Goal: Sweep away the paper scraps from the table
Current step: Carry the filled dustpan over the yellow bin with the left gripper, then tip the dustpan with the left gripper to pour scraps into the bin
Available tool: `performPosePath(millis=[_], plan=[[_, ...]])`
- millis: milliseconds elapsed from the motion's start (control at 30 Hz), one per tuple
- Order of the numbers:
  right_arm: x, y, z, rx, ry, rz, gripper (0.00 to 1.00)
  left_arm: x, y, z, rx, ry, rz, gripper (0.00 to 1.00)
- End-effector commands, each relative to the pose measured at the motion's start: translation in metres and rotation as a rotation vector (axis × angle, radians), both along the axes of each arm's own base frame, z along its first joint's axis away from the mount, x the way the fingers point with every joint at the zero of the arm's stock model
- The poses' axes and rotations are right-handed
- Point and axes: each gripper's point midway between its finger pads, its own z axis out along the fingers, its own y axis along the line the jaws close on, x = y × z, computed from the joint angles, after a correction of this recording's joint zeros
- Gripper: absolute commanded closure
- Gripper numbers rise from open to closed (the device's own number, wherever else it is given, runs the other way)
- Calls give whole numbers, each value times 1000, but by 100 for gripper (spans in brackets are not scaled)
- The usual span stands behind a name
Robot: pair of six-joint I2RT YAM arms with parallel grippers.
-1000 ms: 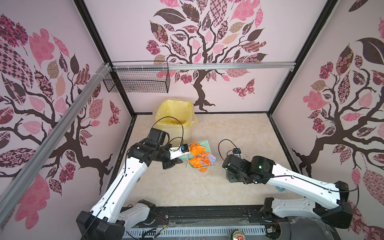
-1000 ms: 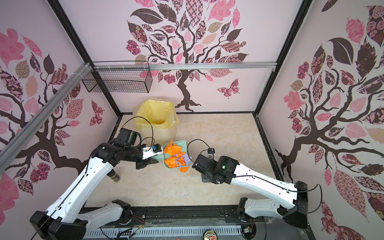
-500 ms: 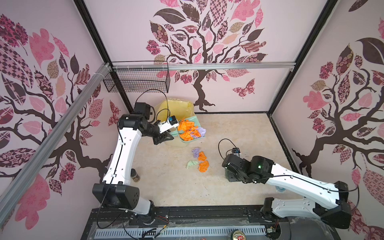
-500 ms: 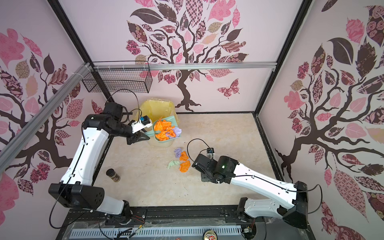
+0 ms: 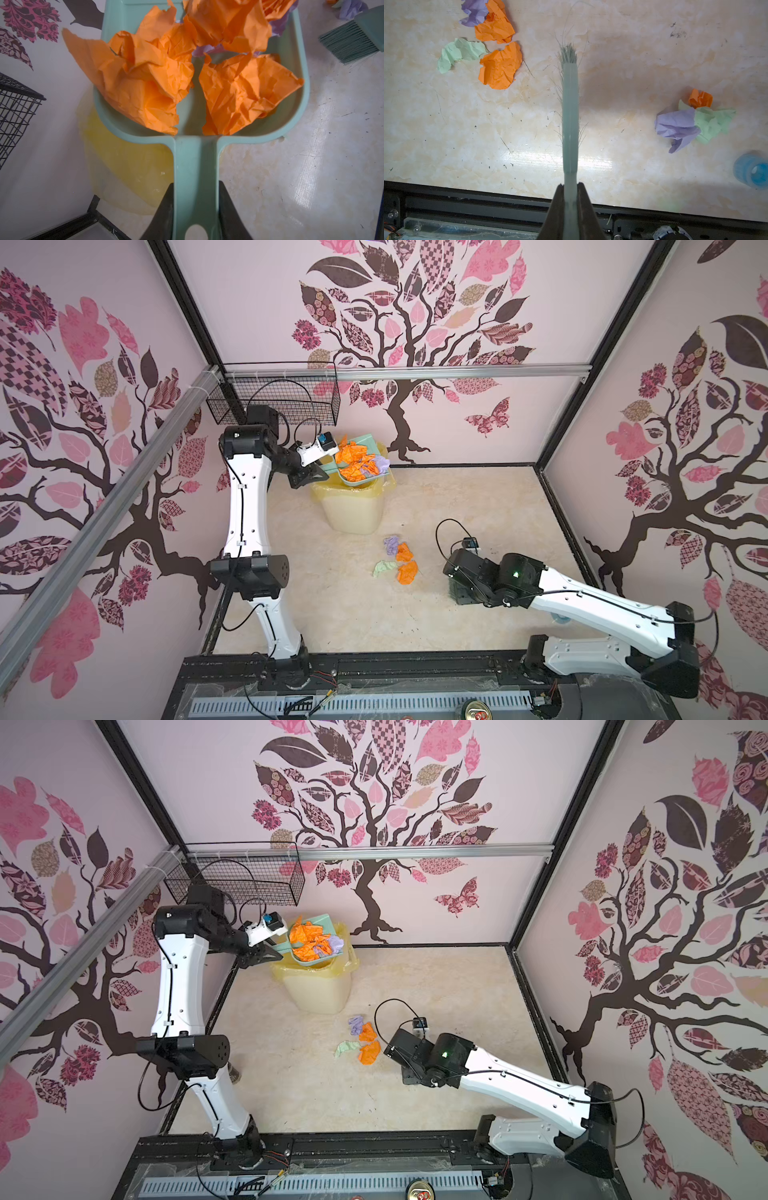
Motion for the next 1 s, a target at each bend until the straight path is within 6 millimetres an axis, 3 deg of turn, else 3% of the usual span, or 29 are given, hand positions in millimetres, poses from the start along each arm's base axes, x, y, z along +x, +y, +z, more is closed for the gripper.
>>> performPosePath(millis=[0,267,667,833,967], plan=[[0,-2,1,14,-7,-2,100,-12,12,-7,68,59,21,100],[-4,-7,-4,19,-4,-8,100,26,45,-11,254,-38,89,100],[-4,-7,-8,19,-3,-4,100,84,83,31,572,-373,171,100],[-5,-7,-11,21,2,-3,100,88,85,51,657,-505,157,100],[-5,-7,-12,21,1,-1,100,84,82,51,755,-603,110,100]])
